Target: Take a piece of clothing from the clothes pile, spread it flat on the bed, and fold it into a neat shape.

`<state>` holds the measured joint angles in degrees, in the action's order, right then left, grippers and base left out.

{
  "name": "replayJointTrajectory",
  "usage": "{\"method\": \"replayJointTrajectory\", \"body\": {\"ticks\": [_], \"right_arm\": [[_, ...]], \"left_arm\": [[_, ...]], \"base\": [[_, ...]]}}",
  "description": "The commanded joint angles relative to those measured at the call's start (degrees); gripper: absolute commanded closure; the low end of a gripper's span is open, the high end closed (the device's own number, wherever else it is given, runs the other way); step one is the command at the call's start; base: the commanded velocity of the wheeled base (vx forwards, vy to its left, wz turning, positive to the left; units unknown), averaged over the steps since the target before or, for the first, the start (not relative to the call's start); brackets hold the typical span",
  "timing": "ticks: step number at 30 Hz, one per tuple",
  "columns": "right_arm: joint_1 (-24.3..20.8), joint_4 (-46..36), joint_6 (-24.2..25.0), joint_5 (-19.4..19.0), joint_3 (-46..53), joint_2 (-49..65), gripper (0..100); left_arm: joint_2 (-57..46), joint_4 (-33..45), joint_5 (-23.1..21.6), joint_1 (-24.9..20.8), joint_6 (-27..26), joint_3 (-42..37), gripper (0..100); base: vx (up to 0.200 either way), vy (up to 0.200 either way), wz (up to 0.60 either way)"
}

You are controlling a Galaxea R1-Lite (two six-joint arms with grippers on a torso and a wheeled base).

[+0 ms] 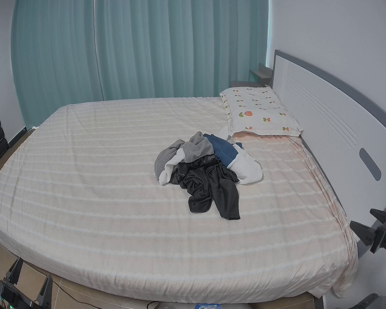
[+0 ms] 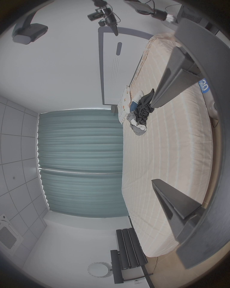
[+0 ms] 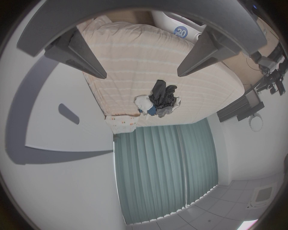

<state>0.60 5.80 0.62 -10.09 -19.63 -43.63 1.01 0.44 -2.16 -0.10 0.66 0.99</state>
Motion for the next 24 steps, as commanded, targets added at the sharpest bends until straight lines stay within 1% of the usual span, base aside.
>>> {"method": "replayJointTrajectory", "body": {"ticks": [1,3,4,7,9,10,12,13,16,18,19,24], "right_arm": [[-11.50,17.58,12.65,7.81,-9.20,-47.34,0],[-14.04,22.32,17.31,9.83,-11.22,-53.14,0],[-14.66,23.64,18.54,10.62,-12.54,-55.60,0],[-15.45,25.84,19.77,13.61,-17.55,-64.21,0],[-15.71,26.10,19.94,14.66,-20.01,-67.11,0],[-15.89,26.19,20.65,15.46,-23.09,-70.45,0],[-16.07,26.19,21.88,15.54,-25.20,-72.65,0],[-16.59,26.19,23.46,15.63,-27.57,-74.58,0],[-17.47,26.19,26.27,15.89,-30.56,-77.92,0],[-17.47,26.19,26.27,15.89,-30.56,-77.92,0],[-17.91,26.28,27.94,15.89,-33.99,-81.79,0],[-20.11,26.28,29.00,15.98,-37.94,-87.06,0]], "left_arm": [[-1.01,0.00,0.05,0.01,0.04,-0.81,0],[-1.01,0.00,0.05,0.01,0.04,-0.90,0],[-1.01,0.00,0.05,0.01,0.04,-0.81,0],[-1.01,0.00,0.05,0.01,0.04,-0.81,0],[-1.01,0.00,0.05,0.01,0.04,-0.81,0],[-1.01,0.00,0.05,0.01,0.04,-0.81,0],[-1.01,0.00,0.05,0.01,0.04,-0.81,0],[-1.01,0.00,0.05,0.01,0.04,-0.81,0],[-1.01,0.00,0.05,0.01,0.04,-0.81,0],[-1.01,0.00,0.05,0.01,0.04,-0.81,0],[-1.01,0.00,0.05,0.01,0.04,-0.81,0],[-1.01,0.00,0.05,0.01,0.04,-0.81,0]], "base": [[0.000,0.000,0.00],[0.000,0.000,0.00],[0.000,0.000,0.00],[0.000,0.000,0.00],[0.000,0.000,0.00],[0.000,0.000,0.00],[0.000,0.000,0.00],[0.000,0.000,0.00],[0.000,0.000,0.00],[0.000,0.000,0.00],[0.000,0.000,0.00],[0.000,0.000,0.00]]}}
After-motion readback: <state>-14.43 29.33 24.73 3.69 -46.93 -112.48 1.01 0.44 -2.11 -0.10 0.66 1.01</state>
